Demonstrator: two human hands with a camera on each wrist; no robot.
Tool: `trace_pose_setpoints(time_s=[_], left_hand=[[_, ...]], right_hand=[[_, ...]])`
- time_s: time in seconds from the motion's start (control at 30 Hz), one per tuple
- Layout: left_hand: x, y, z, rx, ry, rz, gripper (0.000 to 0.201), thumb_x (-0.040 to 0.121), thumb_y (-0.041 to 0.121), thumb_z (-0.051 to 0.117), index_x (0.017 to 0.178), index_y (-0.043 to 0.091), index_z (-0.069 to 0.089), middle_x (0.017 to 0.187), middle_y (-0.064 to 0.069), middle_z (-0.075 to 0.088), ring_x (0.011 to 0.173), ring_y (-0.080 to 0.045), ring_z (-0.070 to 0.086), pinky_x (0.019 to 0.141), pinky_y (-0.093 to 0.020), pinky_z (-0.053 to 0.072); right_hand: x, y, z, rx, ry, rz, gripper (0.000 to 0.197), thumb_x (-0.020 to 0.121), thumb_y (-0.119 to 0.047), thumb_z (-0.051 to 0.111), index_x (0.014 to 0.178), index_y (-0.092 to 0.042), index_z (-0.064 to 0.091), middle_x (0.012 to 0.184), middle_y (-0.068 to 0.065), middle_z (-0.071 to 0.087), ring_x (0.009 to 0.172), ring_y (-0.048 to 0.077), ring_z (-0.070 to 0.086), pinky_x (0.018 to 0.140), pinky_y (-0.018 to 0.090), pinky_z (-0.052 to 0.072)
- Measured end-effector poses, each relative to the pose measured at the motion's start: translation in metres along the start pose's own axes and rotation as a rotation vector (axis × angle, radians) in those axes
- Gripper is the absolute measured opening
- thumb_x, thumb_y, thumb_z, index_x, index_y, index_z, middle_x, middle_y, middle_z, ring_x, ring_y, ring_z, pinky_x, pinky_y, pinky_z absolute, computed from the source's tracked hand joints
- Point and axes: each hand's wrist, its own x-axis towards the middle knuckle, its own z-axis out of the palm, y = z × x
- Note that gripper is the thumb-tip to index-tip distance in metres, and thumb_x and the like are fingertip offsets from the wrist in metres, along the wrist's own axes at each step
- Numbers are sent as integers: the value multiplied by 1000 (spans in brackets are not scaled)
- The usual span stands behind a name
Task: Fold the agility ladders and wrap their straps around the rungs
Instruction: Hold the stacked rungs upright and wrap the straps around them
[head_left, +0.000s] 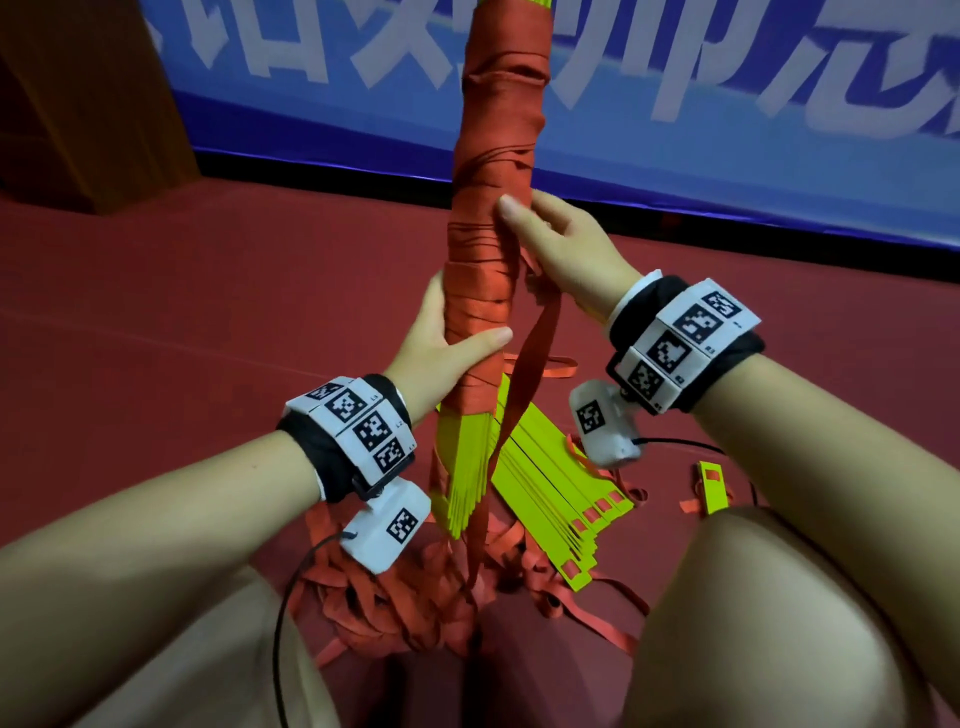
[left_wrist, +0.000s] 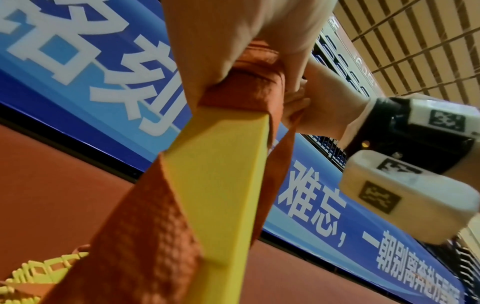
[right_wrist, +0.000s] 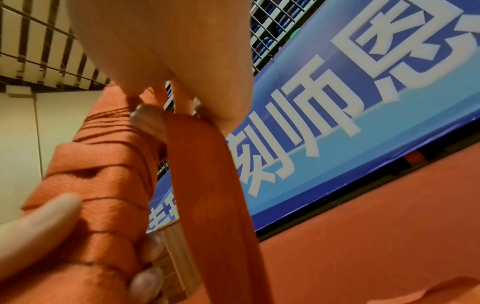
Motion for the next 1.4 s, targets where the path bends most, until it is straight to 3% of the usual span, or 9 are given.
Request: trace_pose_setpoints(time_s=[0.2,0.37,0.47,0.53,0.6,0.83,1.0,1.2,1.4], left_hand=[[10,0,-6,34,104,48,78,74,24,73,143,22,34,118,12,60,101,5,60,92,-17,45],[20,0,2,-175,184,-52,52,87,26,47,139,23,38,105,5,64,81,-3,65,78,-28,53],[22,0,7,-107,178,-64,61,92,27,44,150,26,26,135,-1,56,119,-13,57,107,-38,43],[21,2,10,-68,164,-28,61,98,24,44,153,28,19,150,2,42,137,-15,42,116,-40,31],[22,0,12,-34,145,37,58,100,20,41,154,27,19,153,9,31,143,-12,32,120,-36,24],[32,6,9,-217,-24,-79,57,103,24,40,152,35,12,154,-4,36,134,-15,45,114,-38,36],[31,2,15,-297,-205,-141,42,99,13,48,136,30,38,118,4,66,102,-9,67,83,-23,54],[32,-3,25,-328,-192,-63,63,94,-4,50,148,18,26,124,-5,58,102,-10,66,80,-26,56],[41,-2,22,-92,13,35,75,82,28,66,147,34,30,143,4,51,130,-13,50,116,-44,32]], right_hand=[[3,12,-1,-40,-33,66,28,100,-28,49,124,-18,59,74,-6,55,39,6,37,40,16,30],[4,16,13,1,28,10,40,97,1,43,136,-8,50,73,-7,56,38,-4,43,43,8,35],[8,13,25,138,105,58,55,97,-17,53,148,-16,33,90,-1,64,64,-7,61,62,11,48],[10,14,30,102,150,53,83,83,-45,66,151,-22,25,124,6,63,104,8,64,94,28,51],[11,17,32,58,163,29,94,70,-56,70,149,-25,30,126,1,63,110,12,64,101,39,48],[13,29,14,280,224,-9,69,76,-31,74,137,-13,47,114,15,67,99,26,67,92,44,54],[7,31,0,346,161,0,51,91,-11,63,139,-10,45,89,7,65,63,7,63,51,16,47],[8,32,-16,366,52,18,46,96,0,48,141,-6,39,84,2,65,57,2,61,50,14,46],[19,35,-30,262,82,215,59,87,16,36,141,-8,43,78,9,52,47,12,48,48,23,44]])
